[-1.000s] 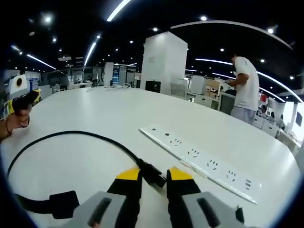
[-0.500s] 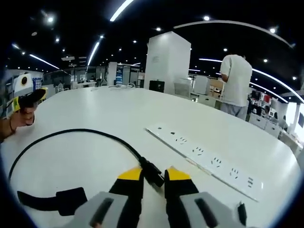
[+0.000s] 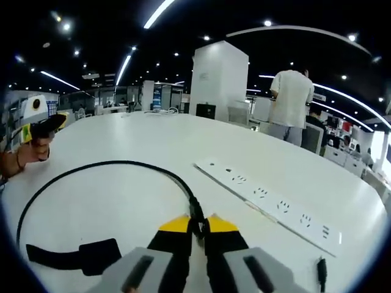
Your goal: Find the charging cable on the desk, coil it up and secure with Velcro.
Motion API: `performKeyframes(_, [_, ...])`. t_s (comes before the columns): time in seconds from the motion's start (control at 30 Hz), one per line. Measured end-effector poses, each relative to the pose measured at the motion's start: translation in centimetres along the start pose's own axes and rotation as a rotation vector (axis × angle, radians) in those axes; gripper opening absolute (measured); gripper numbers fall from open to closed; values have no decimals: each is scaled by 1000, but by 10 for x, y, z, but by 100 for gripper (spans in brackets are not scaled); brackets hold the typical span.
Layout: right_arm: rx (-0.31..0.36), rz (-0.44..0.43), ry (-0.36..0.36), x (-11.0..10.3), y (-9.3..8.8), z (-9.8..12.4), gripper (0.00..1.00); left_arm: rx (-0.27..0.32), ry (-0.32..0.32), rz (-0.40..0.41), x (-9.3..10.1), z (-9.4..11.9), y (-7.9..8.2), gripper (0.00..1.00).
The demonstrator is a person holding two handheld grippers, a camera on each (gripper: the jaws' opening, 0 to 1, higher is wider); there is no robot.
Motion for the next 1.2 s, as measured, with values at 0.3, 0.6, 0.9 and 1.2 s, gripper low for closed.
performKeyframes(0.3, [3, -8, 7, 1, -1, 3, 8, -5, -4, -2, 0, -2, 0, 44])
performKeyframes(0.6, [-8, 3, 2, 2, 1, 7, 8, 9, -7, 4, 1, -4, 3, 44])
performKeyframes(0.9, [-3, 2, 2, 1, 0, 9, 8, 2, -4, 1, -2, -5, 2, 44])
performKeyframes(1.2, [5, 9, -2, -2, 4, 17, 8, -3, -8, 0, -2, -5, 2, 44])
Point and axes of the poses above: the point that each gripper's makers call its tool centre point, and the gripper's own axes: z roughly backward along the fingers, x roughly to its right, y roughly out of its top, the point moved 5 cm from there along z, roughly backward along the fingers, and after that the axes turned 6 degrees about -y, right-handed, at the moved point
